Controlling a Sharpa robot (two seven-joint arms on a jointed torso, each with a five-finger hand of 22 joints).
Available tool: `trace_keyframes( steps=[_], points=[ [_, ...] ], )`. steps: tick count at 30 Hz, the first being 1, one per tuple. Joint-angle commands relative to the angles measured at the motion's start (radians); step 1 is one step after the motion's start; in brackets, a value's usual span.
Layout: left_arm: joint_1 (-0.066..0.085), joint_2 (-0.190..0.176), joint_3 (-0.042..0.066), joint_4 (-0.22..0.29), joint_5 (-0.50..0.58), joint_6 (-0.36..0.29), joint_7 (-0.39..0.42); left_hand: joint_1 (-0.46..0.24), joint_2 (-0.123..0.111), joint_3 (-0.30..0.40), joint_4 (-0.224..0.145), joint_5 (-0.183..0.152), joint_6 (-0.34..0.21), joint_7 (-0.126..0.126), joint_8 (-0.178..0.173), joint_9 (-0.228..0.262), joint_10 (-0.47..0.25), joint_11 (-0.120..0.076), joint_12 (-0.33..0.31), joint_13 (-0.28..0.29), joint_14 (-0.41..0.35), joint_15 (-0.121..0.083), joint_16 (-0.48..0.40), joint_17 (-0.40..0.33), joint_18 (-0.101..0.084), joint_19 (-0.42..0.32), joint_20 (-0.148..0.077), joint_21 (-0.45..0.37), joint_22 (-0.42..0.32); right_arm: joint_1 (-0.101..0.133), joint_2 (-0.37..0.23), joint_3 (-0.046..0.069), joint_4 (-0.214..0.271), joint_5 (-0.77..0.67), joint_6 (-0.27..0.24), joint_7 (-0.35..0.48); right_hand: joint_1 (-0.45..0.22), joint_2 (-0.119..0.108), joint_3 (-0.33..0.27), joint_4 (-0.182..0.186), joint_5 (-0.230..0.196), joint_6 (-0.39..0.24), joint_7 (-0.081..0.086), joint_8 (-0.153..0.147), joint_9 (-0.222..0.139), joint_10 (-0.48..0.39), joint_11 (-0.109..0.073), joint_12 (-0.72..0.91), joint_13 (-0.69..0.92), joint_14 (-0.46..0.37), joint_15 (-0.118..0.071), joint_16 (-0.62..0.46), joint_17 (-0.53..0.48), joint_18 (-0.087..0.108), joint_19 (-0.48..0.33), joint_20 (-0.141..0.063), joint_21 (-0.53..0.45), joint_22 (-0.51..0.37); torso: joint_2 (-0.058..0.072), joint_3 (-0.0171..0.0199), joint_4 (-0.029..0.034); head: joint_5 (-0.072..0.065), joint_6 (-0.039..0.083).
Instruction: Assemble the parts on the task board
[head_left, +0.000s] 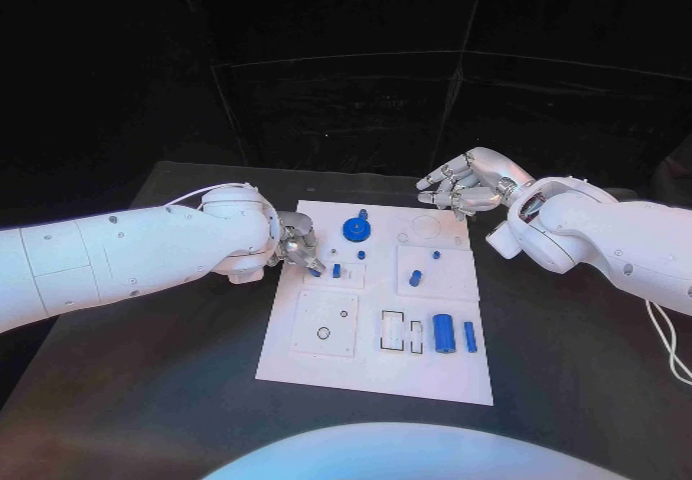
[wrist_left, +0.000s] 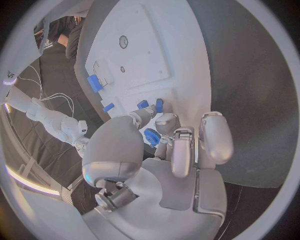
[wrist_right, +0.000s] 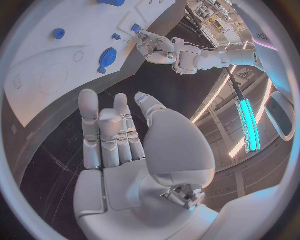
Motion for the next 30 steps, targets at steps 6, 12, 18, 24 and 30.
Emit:
trace_keyframes(
  steps=[6,12,18,24,30],
  points=[
    [0.0,0.0,-0.001,0.0,-0.005,0.017,-0.003,-0.001,-0.002,0.061,-0.069,0.004,0.004,0.001,0.002,0.0,0.005,-0.001,0.004,0.0,0.104,-0.007,0.006,0.263,0.004,0.005,-0.003,0.007,0.001,0.002,0.0,0.001,0.002,-0.001,0.005,0.009,-0.003,0.0,0.005,0.001,0.004,-0.004,0.0,-0.002,0.001,0.003,0.002,-0.004,-0.001,0.008,-0.002,-0.005,0.001,0.007,0.008,0.002,-0.005,-0.001,0.0,0.0001,0.0003,0.0,0.0],
    [0.0,0.015,-0.001,-0.016,-0.004,0.019,-0.003,-0.101,-0.014,-0.053,0.004,0.004,0.032,-0.012,0.024,0.002,0.02,-0.012,0.024,0.019,0.104,-0.018,0.006,0.263,0.001,0.015,-0.014,0.018,0.02,0.002,0.001,0.001,0.005,-0.001,0.003,0.008,-0.006,0.0,0.004,0.003,0.004,-0.004,0.0,-0.002,0.001,0.004,0.002,-0.004,-0.002,0.008,-0.002,-0.006,0.0,0.007,0.008,0.002,-0.006,-0.003,0.0,0.0006,-0.0001,-0.003,-0.006],
    [0.0,0.024,-0.001,-0.027,-0.003,0.019,-0.003,-0.118,-0.007,-0.074,0.02,0.004,0.035,-0.013,0.028,0.003,0.022,-0.014,0.028,0.022,0.104,-0.019,0.006,0.263,0.0,0.016,-0.016,0.02,0.024,0.002,0.0,0.001,0.007,-0.001,0.002,0.007,-0.007,0.0,0.004,0.004,0.004,-0.004,0.0,-0.002,0.001,0.004,0.002,-0.003,-0.002,0.008,-0.002,-0.007,-0.001,0.007,0.008,0.002,-0.007,-0.003,0.0,0.0006,-0.0001,-0.004,-0.006],
    [0.0,0.03,-0.001,-0.034,-0.003,0.019,-0.003,-0.13,-0.004,-0.088,0.031,0.004,0.039,-0.015,0.031,0.004,0.024,-0.015,0.03,0.025,0.104,-0.02,0.006,0.263,-0.001,0.018,-0.016,0.022,0.027,0.002,0.0,0.001,0.008,-0.001,0.002,0.007,-0.008,0.0,0.003,0.005,0.004,-0.004,0.0,-0.002,0.001,0.004,0.002,-0.003,-0.002,0.008,-0.002,-0.008,-0.001,0.007,0.008,0.002,-0.007,-0.004,0.0,0.0009,-0.0005,-0.005,-0.007],
    [0.0,0.035,-0.001,-0.045,-0.003,0.023,-0.004,-0.134,-0.002,-0.093,0.035,0.004,0.04,-0.015,0.033,0.005,0.025,-0.015,0.031,0.025,0.104,-0.021,0.006,0.263,-0.001,0.018,-0.017,0.022,0.027,0.002,0.001,0.001,0.008,-0.001,0.002,0.007,-0.01,0.0,0.003,0.006,0.004,-0.004,0.0,-0.002,0.001,0.004,0.003,-0.003,-0.002,0.008,-0.001,-0.008,-0.001,0.007,0.008,0.002,-0.007,-0.004,0.0,0.0008,-0.0003,-0.006,-0.008]
  ],
)
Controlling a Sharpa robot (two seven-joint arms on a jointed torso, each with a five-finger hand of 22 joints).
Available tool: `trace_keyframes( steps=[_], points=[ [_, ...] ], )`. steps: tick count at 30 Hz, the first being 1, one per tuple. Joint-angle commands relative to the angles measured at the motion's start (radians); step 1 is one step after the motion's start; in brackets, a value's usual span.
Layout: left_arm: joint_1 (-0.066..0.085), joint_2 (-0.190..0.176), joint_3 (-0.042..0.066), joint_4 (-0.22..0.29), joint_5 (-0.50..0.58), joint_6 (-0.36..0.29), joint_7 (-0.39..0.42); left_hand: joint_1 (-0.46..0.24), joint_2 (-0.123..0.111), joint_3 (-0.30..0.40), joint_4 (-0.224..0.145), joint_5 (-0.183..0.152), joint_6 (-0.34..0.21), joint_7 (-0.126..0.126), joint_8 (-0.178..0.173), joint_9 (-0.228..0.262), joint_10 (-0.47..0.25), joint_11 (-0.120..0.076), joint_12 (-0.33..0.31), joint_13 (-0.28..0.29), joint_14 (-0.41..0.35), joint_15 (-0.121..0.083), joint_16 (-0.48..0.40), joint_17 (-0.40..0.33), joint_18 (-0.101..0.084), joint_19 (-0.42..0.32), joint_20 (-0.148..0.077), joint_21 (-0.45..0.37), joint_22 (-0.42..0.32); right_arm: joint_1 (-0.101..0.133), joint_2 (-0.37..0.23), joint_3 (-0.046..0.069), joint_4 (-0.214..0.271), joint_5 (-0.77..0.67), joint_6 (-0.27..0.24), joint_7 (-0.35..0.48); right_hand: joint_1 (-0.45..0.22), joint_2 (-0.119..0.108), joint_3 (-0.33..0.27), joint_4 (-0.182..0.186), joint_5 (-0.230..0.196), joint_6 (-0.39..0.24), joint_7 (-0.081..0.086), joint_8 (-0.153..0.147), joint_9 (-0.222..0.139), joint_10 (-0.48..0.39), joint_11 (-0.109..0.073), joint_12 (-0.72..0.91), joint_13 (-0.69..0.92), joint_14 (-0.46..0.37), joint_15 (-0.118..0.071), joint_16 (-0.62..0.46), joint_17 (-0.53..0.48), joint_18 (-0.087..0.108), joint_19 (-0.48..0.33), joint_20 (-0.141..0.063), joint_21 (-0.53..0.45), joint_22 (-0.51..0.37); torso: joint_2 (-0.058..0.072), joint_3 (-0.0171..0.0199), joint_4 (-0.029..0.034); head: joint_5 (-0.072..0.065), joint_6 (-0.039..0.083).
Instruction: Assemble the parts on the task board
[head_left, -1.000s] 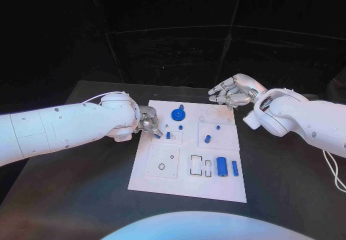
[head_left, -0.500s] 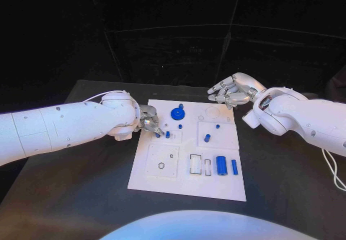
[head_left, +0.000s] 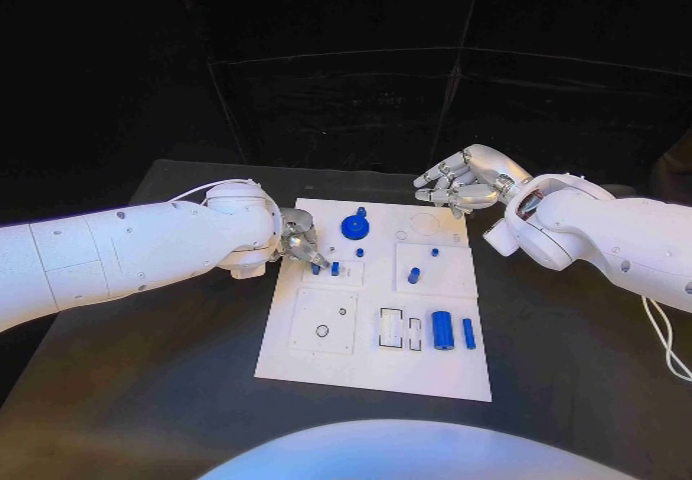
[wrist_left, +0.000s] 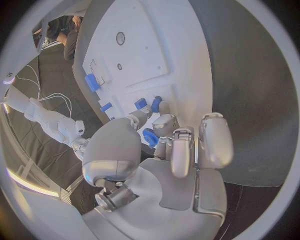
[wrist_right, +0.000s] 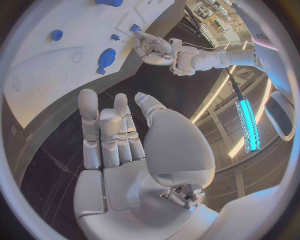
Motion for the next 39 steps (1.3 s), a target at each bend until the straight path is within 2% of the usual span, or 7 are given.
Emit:
trace_keyframes(
  steps=[1,20,28,39],
  points=[
    [0.001,0.003,0.0,-0.005,-0.002,0.014,-0.002,-0.009,-0.001,-0.007,0.0,0.003,0.008,0.002,0.005,0.001,0.01,0.001,0.004,0.002,0.106,-0.008,0.006,0.263,-0.001,0.005,-0.004,0.005,0.001,0.002,0.001,0.001,0.003,-0.001,0.002,0.007,-0.01,0.0,0.0,0.003,0.004,-0.004,0.0,-0.002,0.001,0.004,0.003,-0.003,-0.001,0.008,-0.001,-0.004,-0.001,0.007,0.005,-0.001,-0.003,-0.001,0.0,0.0,-0.0002,0.0,-0.001],
    [0.001,0.001,0.0,-0.006,0.008,0.05,-0.004,-0.024,-0.012,-0.052,0.01,0.003,0.01,0.002,0.01,0.004,0.011,0.0,0.005,0.002,0.106,-0.008,0.006,0.263,-0.002,0.007,-0.005,0.007,0.005,0.002,-0.006,0.001,0.003,-0.001,0.003,0.004,-0.011,0.001,0.0,0.004,0.005,-0.004,0.001,-0.002,0.001,0.004,0.003,-0.003,-0.002,0.008,-0.001,-0.005,-0.001,0.007,0.005,-0.001,-0.003,0.0,-0.001,-0.0007,0.0001,-0.002,-0.005],
    [0.001,0.001,0.001,-0.007,0.011,0.032,-0.002,-0.043,-0.014,-0.094,0.029,0.003,0.013,0.002,0.012,0.004,0.013,0.001,0.007,0.004,0.106,-0.008,0.006,0.263,-0.002,0.007,-0.005,0.006,0.006,0.002,-0.004,0.001,0.001,-0.001,0.003,0.004,-0.013,0.0,0.0,0.005,0.005,-0.004,0.001,-0.002,0.001,0.004,0.003,-0.003,-0.002,0.008,-0.001,-0.005,-0.001,0.007,0.005,-0.001,-0.004,-0.002,-0.001,-0.0004,0.0009,-0.002,-0.003],
    [0.001,0.0,0.001,-0.011,0.021,-0.027,0.003,-0.067,-0.013,-0.165,0.063,0.003,0.011,0.002,0.014,0.005,0.004,0.001,-0.005,-0.014,0.106,-0.008,0.006,0.263,0.001,0.003,-0.005,-0.005,-0.003,0.002,-0.004,0.001,-0.002,-0.001,-0.002,0.005,-0.026,0.001,-0.005,0.017,0.005,-0.006,0.001,-0.003,0.001,0.004,0.004,-0.002,-0.004,0.007,0.0,-0.013,-0.007,0.008,0.002,-0.001,-0.01,-0.011,0.0,-0.0005,0.0003,-0.002,-0.002]
  ],
)
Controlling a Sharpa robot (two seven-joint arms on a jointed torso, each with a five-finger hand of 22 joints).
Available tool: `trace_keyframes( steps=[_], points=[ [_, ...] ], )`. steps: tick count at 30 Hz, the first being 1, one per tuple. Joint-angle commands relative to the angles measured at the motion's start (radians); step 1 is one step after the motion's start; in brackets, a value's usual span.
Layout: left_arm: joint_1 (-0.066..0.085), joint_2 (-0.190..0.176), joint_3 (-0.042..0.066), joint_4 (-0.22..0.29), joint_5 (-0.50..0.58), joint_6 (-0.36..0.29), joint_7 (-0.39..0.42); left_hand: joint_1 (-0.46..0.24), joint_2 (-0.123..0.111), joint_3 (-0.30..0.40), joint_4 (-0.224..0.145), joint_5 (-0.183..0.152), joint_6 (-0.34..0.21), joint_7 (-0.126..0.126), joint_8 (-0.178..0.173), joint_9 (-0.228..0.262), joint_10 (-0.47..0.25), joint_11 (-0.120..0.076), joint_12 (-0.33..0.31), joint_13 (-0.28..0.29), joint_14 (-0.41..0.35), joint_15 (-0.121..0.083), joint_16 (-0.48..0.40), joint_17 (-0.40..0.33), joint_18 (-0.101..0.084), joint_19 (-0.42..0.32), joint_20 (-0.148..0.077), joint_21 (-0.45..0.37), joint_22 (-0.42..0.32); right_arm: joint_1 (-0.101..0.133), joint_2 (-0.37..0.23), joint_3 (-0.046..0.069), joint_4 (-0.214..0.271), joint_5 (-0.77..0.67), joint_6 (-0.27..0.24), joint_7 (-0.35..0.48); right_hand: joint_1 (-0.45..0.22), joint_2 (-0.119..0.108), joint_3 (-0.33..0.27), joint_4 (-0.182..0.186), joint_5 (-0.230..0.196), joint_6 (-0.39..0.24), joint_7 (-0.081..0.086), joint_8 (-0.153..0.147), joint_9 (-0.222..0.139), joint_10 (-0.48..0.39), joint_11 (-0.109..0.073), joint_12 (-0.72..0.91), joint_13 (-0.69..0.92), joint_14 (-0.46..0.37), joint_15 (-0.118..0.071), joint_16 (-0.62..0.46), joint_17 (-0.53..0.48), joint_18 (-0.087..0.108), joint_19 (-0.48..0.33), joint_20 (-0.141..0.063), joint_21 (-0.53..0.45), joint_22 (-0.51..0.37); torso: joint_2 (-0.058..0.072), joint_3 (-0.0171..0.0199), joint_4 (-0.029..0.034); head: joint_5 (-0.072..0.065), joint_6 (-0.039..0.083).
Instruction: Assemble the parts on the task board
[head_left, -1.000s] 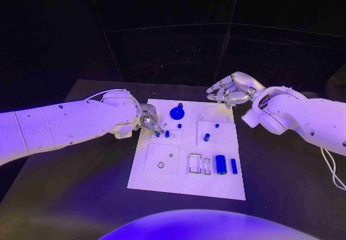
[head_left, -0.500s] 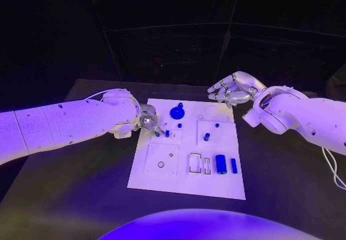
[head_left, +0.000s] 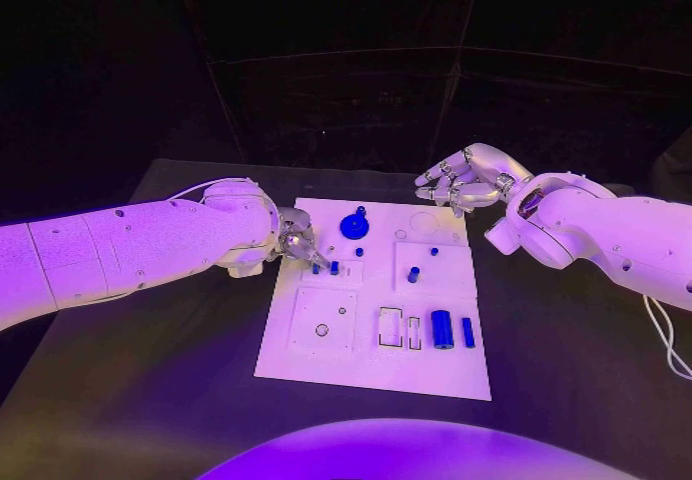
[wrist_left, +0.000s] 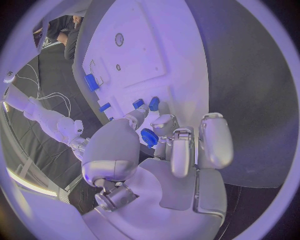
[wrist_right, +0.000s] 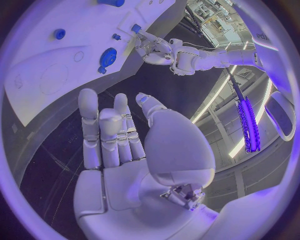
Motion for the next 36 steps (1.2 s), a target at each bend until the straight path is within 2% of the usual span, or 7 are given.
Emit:
trace_keyframes(
  steps=[1,10,13,16,19,27,36],
  points=[
    [0.001,-0.001,0.0,0.001,0.015,-0.041,0.004,-0.015,0.0,-0.026,0.01,0.003,0.003,0.002,0.006,0.001,-0.004,0.001,-0.004,-0.003,0.107,-0.006,0.006,0.263,0.001,-0.001,-0.001,-0.004,-0.002,0.002,0.001,0.001,0.0,-0.001,-0.002,0.006,-0.013,0.0,-0.001,0.009,0.005,-0.006,0.001,-0.003,0.001,0.004,0.004,-0.001,-0.002,0.007,0.0,-0.007,-0.001,0.009,0.002,0.0,-0.007,-0.003,0.001,0.0,-0.0003,0.0,0.0],
    [0.0,-0.029,0.001,0.02,0.08,-0.122,0.035,0.014,0.006,-0.124,0.039,0.003,-0.044,0.019,-0.019,-0.012,-0.042,0.013,-0.041,-0.056,0.107,0.003,0.006,0.263,0.005,-0.009,0.005,-0.024,-0.02,0.002,0.004,0.0,-0.005,-0.001,0.001,0.008,-0.015,0.001,-0.002,0.012,0.006,-0.007,0.001,-0.003,0.001,0.003,0.004,-0.002,-0.002,0.005,0.0,-0.017,-0.012,0.011,-0.003,0.0,-0.014,-0.015,0.001,-0.0011,-0.0008,-0.002,0.002],
    [0.0,-0.044,0.001,0.027,0.137,-0.169,0.091,0.06,0.012,-0.154,0.039,0.005,-0.11,0.046,-0.064,-0.041,-0.162,0.039,-0.17,-0.228,0.085,0.022,-0.04,0.182,0.029,-0.063,0.018,-0.134,-0.14,0.002,0.006,0.0,-0.008,-0.001,0.002,0.008,-0.015,0.001,-0.002,0.012,0.006,-0.007,0.001,-0.003,0.001,0.003,0.004,-0.002,-0.002,0.005,0.0,-0.017,-0.012,0.011,-0.003,0.0,-0.014,-0.015,0.0,-0.0005,0.0003,-0.005,0.002],
    [0.001,-0.053,0.001,0.028,0.208,-0.215,0.166,0.14,0.027,-0.175,0.035,0.002,-0.2,0.101,-0.122,-0.09,-0.327,0.091,-0.292,-0.334,-0.078,0.069,-0.332,-0.211,0.095,-0.275,0.056,-0.521,-0.52,0.001,0.007,0.0,-0.01,-0.001,0.003,0.008,-0.015,0.001,-0.002,0.012,0.006,-0.007,0.001,-0.003,0.001,0.003,0.004,-0.002,-0.002,0.005,0.0,-0.017,-0.012,0.011,-0.003,0.0,-0.014,-0.015,-0.001,0.0002,0.0017,-0.007,0.002],
    [0.001,-0.056,0.001,0.026,0.261,-0.257,0.251,0.219,0.041,-0.182,0.024,0.007,-0.24,0.141,-0.157,-0.138,-0.434,0.135,-0.371,-0.397,-0.283,0.109,-0.662,-0.569,0.093,-0.349,0.098,-0.653,-0.603,0.001,0.009,0.0,-0.012,-0.001,0.003,0.008,-0.015,0.001,-0.002,0.012,0.006,-0.007,0.001,-0.003,0.001,0.003,0.004,-0.002,-0.002,0.005,0.0,-0.017,-0.012,0.011,-0.003,0.0,-0.014,-0.015,0.001,0.0,0.0005,-0.006,0.006],
    [0.001,-0.025,0.001,0.005,0.267,-0.348,0.488,0.432,0.064,-0.066,-0.076,0.009,-0.206,0.164,-0.209,-0.234,-0.48,0.159,-0.457,-0.508,-0.305,0.12,-0.709,-0.627,0.105,-0.333,0.118,-0.737,-0.673,0.001,0.014,0.0,-0.015,-0.001,0.005,0.007,-0.016,0.002,-0.002,0.013,0.007,-0.007,0.001,-0.003,0.001,0.002,0.004,-0.002,-0.003,0.004,0.0,-0.019,-0.014,0.011,-0.003,0.0,-0.014,-0.015,0.002,0.0004,-0.0013,-0.012,0.014],
    [-0.007,0.033,0.0,-0.031,-0.088,-0.39,0.553,0.486,-0.054,0.068,-0.201,0.008,-0.061,0.138,-0.389,-0.422,-0.411,0.139,-0.611,-0.705,-0.216,0.101,-0.642,-0.615,0.106,-0.28,0.094,-0.673,-0.632,0.001,0.016,0.0,-0.013,-0.001,0.003,0.005,-0.016,0.002,-0.001,0.014,0.007,-0.008,0.001,-0.003,0.001,0.002,0.004,-0.002,-0.003,0.004,0.0,-0.018,-0.011,0.01,-0.003,0.0,-0.014,-0.015,0.001,0.0015,-0.0016,-0.02,0.02]
  ],
)
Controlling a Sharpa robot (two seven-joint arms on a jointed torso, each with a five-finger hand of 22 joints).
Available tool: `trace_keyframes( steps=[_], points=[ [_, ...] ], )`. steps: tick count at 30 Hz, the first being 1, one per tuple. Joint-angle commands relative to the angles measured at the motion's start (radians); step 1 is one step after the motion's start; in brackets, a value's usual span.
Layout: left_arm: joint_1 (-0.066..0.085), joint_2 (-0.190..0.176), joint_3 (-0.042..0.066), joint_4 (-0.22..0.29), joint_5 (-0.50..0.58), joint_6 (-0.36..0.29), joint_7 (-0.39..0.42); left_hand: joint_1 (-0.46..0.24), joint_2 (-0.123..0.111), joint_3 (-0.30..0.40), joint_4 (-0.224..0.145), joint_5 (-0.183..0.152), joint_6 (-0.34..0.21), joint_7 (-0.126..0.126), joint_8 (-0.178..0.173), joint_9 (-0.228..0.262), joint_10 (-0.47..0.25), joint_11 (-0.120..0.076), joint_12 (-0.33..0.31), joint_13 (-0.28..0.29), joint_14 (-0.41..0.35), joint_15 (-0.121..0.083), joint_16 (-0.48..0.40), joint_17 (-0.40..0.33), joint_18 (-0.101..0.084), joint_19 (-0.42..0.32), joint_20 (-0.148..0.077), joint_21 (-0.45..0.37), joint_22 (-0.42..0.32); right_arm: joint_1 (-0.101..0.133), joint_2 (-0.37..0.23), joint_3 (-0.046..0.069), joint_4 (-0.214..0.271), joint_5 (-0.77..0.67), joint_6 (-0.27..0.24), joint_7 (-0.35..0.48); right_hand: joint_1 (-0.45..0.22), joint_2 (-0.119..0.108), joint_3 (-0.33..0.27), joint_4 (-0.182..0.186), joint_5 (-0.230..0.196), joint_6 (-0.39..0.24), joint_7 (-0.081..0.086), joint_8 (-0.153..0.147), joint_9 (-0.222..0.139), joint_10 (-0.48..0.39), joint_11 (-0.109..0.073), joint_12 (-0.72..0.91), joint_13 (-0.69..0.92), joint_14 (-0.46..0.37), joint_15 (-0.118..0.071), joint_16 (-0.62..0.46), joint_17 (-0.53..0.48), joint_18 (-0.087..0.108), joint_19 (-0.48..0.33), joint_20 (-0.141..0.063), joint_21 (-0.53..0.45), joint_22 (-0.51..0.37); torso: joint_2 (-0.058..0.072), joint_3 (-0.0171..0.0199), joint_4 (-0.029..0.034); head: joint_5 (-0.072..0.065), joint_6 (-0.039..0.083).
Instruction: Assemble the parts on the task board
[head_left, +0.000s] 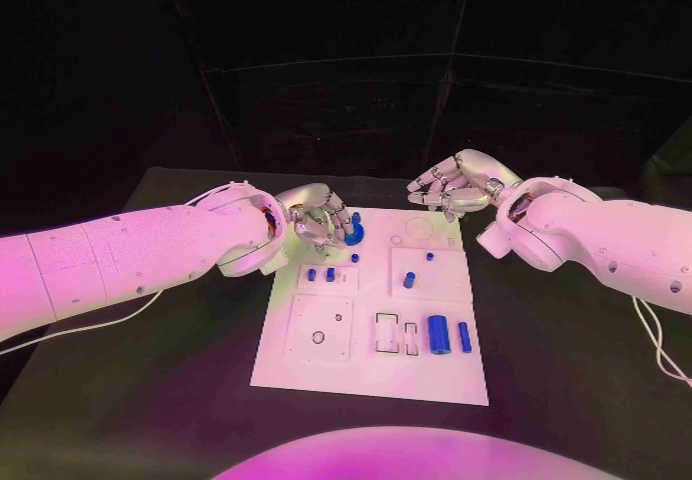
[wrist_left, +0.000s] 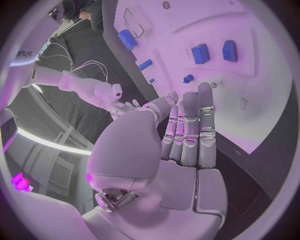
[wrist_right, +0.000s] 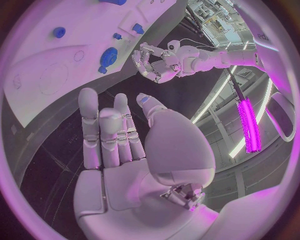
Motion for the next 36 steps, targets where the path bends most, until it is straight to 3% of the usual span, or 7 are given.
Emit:
trace_keyframes(
  steps=[1,2,5,10,16,29,36],
  points=[
    [-0.001,0.014,0.0,-0.011,-0.222,-0.051,0.069,-0.021,-0.02,0.003,-0.008,0.001,0.019,-0.006,-0.038,-0.033,0.021,-0.004,-0.027,-0.036,0.054,-0.003,0.061,0.053,0.006,0.023,0.0,0.02,0.012,0.002,0.001,0.001,0.003,-0.001,0.002,0.005,-0.007,0.001,0.001,0.005,0.004,-0.008,0.001,-0.003,0.001,0.002,0.004,-0.002,-0.002,0.004,0.0,-0.002,0.001,0.01,-0.003,0.0,-0.003,-0.001,0.0,0.0013,-0.0005,-0.002,0.001],
    [-0.003,0.021,0.0,-0.016,-0.254,-0.049,0.056,-0.033,-0.025,0.001,-0.006,0.001,0.029,-0.007,-0.048,-0.043,0.024,-0.003,-0.038,-0.049,0.08,-0.004,0.097,0.088,0.005,0.036,0.001,0.026,0.014,0.002,0.001,0.001,0.003,-0.001,0.002,0.005,-0.007,0.001,0.001,0.005,0.004,-0.008,0.001,-0.003,0.001,0.002,0.004,-0.002,-0.002,0.004,0.0,-0.002,0.001,0.01,-0.003,0.0,-0.003,-0.001,-0.001,0.0013,0.0,-0.002,0.002],
    [-0.006,0.042,0.0,-0.031,-0.336,-0.027,0.016,-0.072,-0.034,-0.018,0.012,-0.003,0.043,-0.008,-0.076,-0.067,0.021,-0.002,-0.063,-0.079,0.206,-0.002,0.305,0.323,0.004,0.101,0.004,0.062,0.029,0.002,0.002,0.001,0.004,-0.001,0.001,0.004,-0.006,0.002,0.002,0.005,0.004,-0.008,0.001,-0.003,0.001,0.001,0.004,-0.003,-0.002,0.004,0.0,-0.002,0.002,0.01,-0.003,0.0,-0.003,0.0,0.0,-0.0008,0.0001,-0.006,0.006],
    [-0.01,0.073,0.0,-0.055,-0.417,0.02,-0.026,-0.088,-0.038,-0.055,0.023,-0.004,0.07,-0.01,-0.105,-0.094,0.03,-0.003,-0.082,-0.113,0.26,-0.003,0.426,0.461,-0.008,0.17,0.002,0.158,0.114,0.002,0.003,0.001,0.006,-0.001,0.002,0.004,-0.005,0.002,0.002,0.005,0.005,-0.008,0.001,-0.003,0.001,0.001,0.004,-0.003,-0.002,0.004,0.0,-0.003,0.001,0.01,-0.003,0.0,-0.004,-0.001,0.0,-0.0001,-0.0014,-0.004,0.006],
    [-0.017,0.104,0.0,-0.081,-0.468,0.065,-0.047,-0.089,-0.036,-0.083,0.028,-0.005,0.084,-0.012,-0.123,-0.11,0.034,-0.005,-0.095,-0.133,0.275,-0.006,0.456,0.487,-0.024,0.213,-0.002,0.248,0.204,0.002,0.005,0.001,0.007,-0.001,0.001,0.004,-0.005,0.002,0.002,0.005,0.005,-0.008,0.001,-0.003,0.001,0.001,0.004,-0.003,-0.002,0.004,0.0,-0.003,0.001,0.01,-0.003,0.0,-0.004,-0.001,0.0,-0.0007,0.0002,-0.009,0.007],
    [-0.024,0.15,0.001,-0.134,-0.486,0.108,-0.06,-0.095,-0.028,-0.114,0.037,-0.005,0.108,-0.014,-0.137,-0.123,0.047,-0.007,-0.104,-0.152,0.277,-0.007,0.459,0.48,-0.03,0.226,-0.003,0.283,0.241,0.002,0.007,0.001,0.008,-0.001,0.001,0.004,-0.004,0.003,0.003,0.005,0.005,-0.008,0.001,-0.003,0.001,0.0,0.003,-0.003,-0.003,0.004,0.0,-0.002,0.003,0.01,-0.002,0.0,-0.004,0.0,0.0,-0.0007,-0.0003,-0.011,0.007],
    [-0.029,0.164,0.001,-0.153,-0.487,0.11,-0.055,-0.086,-0.006,-0.123,0.041,-0.005,0.147,-0.023,-0.136,-0.127,0.078,-0.014,-0.103,-0.161,0.278,-0.012,0.464,0.481,-0.032,0.229,-0.006,0.297,0.258,0.002,0.009,0.001,0.008,-0.001,0.002,0.004,-0.004,0.003,0.003,0.005,0.006,-0.008,0.001,-0.003,0.001,0.0,0.004,-0.003,-0.003,0.004,0.0,-0.002,0.004,0.01,-0.002,0.0,-0.004,0.0,-0.001,0.0,0.0011,-0.012,0.005]
  ],
)
